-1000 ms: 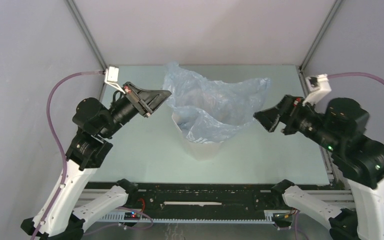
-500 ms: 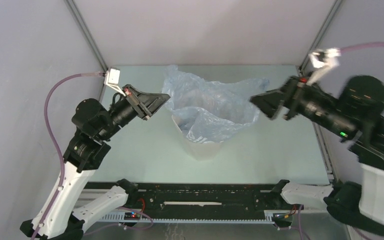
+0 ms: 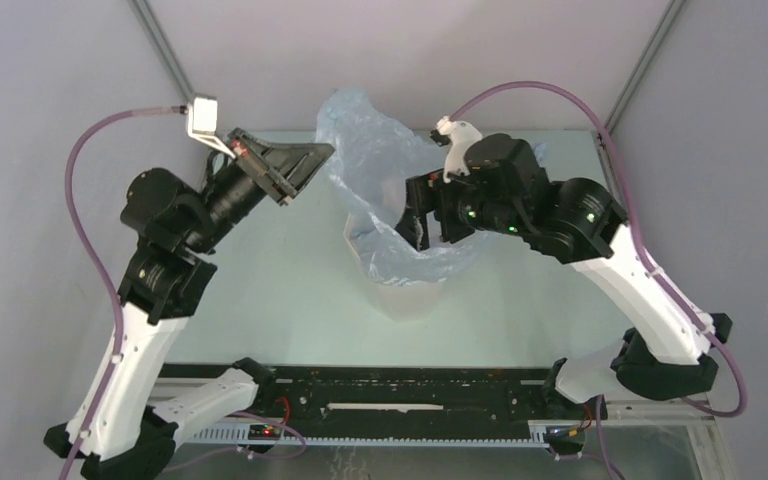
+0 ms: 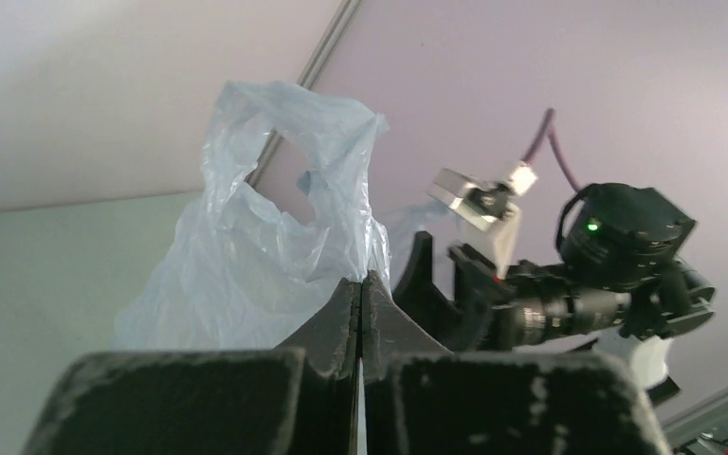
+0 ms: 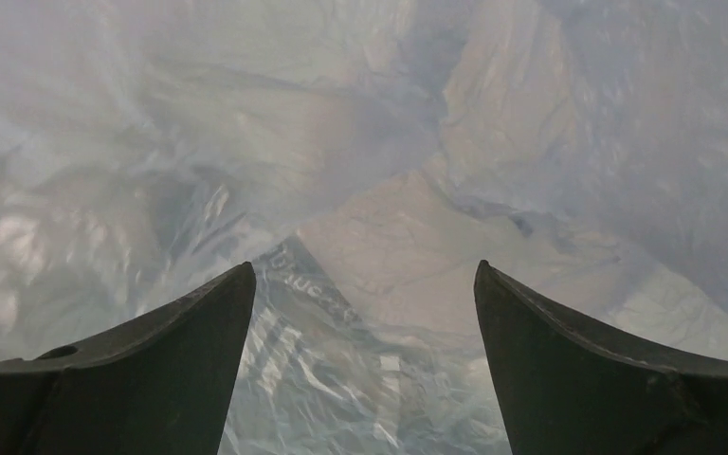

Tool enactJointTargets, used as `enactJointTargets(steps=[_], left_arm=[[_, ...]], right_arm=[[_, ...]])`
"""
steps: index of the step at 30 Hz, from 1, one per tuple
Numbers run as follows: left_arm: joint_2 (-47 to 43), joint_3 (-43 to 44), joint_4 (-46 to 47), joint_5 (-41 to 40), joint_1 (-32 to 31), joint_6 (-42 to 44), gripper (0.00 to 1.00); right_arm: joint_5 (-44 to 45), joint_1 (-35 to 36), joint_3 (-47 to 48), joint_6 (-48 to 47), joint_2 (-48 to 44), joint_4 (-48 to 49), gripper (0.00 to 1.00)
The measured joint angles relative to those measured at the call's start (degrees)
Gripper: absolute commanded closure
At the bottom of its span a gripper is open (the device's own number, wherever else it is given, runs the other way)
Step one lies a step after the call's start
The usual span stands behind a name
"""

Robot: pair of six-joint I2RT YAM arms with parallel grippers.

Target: Put the trash bags into the trash bin

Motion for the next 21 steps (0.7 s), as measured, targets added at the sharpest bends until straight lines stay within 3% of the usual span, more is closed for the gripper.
enactJointTargets(steps=[7,15,21], left_arm=[[7.3,4.7,1.0,1.9,2.3,2.5,1.00],[8.5,4.7,1.1,4.7,4.2,2.3,1.00],[8.3,4.7,1.7,6.0,4.3,1.8,1.00]], right_arm=[[-13.3,-10.4,-5.4,-2.7,-11.2,7.1,0.00],[-22.9,-9.5,-4.0,-11.4,-14.1,11.6,0.00],[-20.6,-2.8,-4.3,-18.0,-9.7,11.5,0.00]])
